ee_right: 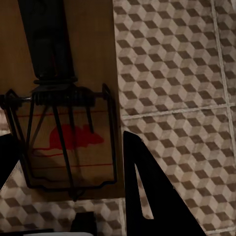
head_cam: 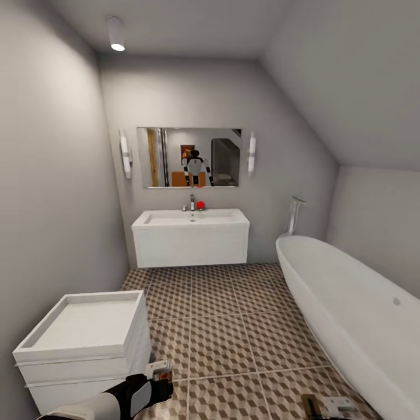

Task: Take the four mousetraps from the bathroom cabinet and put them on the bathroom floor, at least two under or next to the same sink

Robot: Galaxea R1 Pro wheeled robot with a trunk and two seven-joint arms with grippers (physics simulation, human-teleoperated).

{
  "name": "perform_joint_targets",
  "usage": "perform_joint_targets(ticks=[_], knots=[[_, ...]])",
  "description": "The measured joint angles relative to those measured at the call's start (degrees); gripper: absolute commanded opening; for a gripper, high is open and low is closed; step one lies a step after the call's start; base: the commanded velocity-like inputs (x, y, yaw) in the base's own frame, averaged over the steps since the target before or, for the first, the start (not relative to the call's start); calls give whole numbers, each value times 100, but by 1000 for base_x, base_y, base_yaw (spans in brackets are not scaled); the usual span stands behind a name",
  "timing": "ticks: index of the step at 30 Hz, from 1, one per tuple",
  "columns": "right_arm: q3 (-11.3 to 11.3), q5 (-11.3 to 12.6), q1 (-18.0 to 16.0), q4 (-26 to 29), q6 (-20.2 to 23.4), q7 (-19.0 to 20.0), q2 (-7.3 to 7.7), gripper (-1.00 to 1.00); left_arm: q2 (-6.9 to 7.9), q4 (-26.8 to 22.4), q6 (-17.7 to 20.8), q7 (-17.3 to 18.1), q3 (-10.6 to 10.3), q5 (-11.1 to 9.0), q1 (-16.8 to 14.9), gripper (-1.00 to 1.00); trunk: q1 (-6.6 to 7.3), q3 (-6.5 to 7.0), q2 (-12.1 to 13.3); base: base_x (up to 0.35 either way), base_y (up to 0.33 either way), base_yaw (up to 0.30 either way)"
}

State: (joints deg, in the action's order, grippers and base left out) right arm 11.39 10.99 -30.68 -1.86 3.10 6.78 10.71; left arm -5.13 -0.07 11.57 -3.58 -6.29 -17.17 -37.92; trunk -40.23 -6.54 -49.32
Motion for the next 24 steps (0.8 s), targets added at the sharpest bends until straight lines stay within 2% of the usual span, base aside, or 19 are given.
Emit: perform_joint_targets(ticks=[3,6,7,8,14,17,20,24], knots=[[0,0,0,0,-7,0,-1,-100,-39,0,1,-1,-2,4,0,-100,0,0,0,324,0,5],[0,-1,0,8,-18,23,0,-100,-289,-6,-2,-4,-2,31,0,-100,0,0,0,325,0,1],[-3,-11,0,49,-12,55,4,-100,-452,-53,-2,-16,6,51,-2,-100,0,0,0,328,0,0],[2,-14,0,72,-9,64,6,-100,-485,-83,7,-35,-3,59,-3,-100,0,0,0,329,0,0],[13,-21,-8,851,89,79,-15,-100,-487,-682,134,-459,-1,51,-4,-100,0,1,0,331,0,0],[16,-22,-8,1390,391,56,-46,-100,-487,-756,145,-549,10,48,-3,-100,0,1,0,332,0,0],[30,-44,-6,1829,794,29,-262,-100,-487,-746,108,-579,4,50,-3,-100,0,0,0,332,0,0],[34,-64,-5,1915,844,22,-333,-100,-487,-742,88,-583,3,54,-3,-100,0,0,0,332,0,0]])
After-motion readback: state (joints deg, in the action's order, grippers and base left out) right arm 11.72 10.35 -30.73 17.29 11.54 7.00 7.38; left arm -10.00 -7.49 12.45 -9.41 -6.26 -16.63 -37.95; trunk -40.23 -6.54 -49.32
